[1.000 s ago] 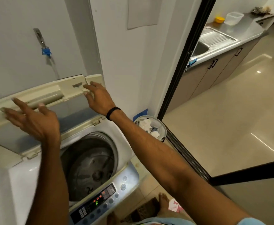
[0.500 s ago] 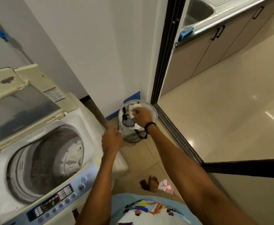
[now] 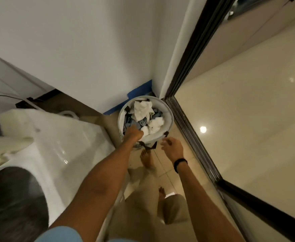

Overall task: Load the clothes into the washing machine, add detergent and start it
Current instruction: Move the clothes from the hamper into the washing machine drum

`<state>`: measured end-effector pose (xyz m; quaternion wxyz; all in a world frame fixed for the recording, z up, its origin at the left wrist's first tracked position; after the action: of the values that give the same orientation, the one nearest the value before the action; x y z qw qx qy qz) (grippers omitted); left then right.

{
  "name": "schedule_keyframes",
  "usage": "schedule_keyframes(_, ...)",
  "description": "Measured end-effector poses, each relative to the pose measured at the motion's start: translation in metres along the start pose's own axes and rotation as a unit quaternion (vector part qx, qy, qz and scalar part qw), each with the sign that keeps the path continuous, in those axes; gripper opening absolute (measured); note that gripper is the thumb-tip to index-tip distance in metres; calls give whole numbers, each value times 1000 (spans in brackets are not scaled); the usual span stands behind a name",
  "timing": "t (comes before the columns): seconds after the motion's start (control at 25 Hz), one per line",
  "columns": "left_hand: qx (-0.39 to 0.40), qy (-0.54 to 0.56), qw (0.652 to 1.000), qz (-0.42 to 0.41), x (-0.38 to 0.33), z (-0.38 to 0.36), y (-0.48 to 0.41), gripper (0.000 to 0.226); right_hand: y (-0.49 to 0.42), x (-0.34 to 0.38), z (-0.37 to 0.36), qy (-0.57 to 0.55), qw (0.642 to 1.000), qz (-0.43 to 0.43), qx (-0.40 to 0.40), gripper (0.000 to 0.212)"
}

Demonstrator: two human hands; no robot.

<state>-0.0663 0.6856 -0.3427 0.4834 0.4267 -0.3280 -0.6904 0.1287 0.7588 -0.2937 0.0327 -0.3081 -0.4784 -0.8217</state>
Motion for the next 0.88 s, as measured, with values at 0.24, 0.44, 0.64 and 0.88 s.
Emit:
schedule_keyframes(0.24,-11,-95,995,-12,-43,-8,-199,72,-146,-11,-31,-39,998,-27,42,24)
schedule_keyframes(0.44,-3,-53,998,-37,-65,-43,-301,73,-199,-64,-40,-18,998,-31,47,20)
schedule_keyframes(0.64,-60,188,980,2,-61,-29,-240,31,-152,-68,-14,-69,993,-88,40,18)
schedule_keyframes(0.88,-39,450,885,-111,-68,54,29,20,-93,20,17,-75,994,-24,73,39)
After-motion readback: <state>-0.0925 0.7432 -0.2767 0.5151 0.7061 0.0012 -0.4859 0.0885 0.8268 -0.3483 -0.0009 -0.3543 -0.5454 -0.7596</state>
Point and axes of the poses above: each hand's wrist, its own y-axis away from the middle knuckle, its own z-axis out of the back of the hand, x = y × z, the point moved 5 cm from there along -y, towards the middle knuckle, and after that the axes turned 8 degrees about x, right-handed, at the moved point
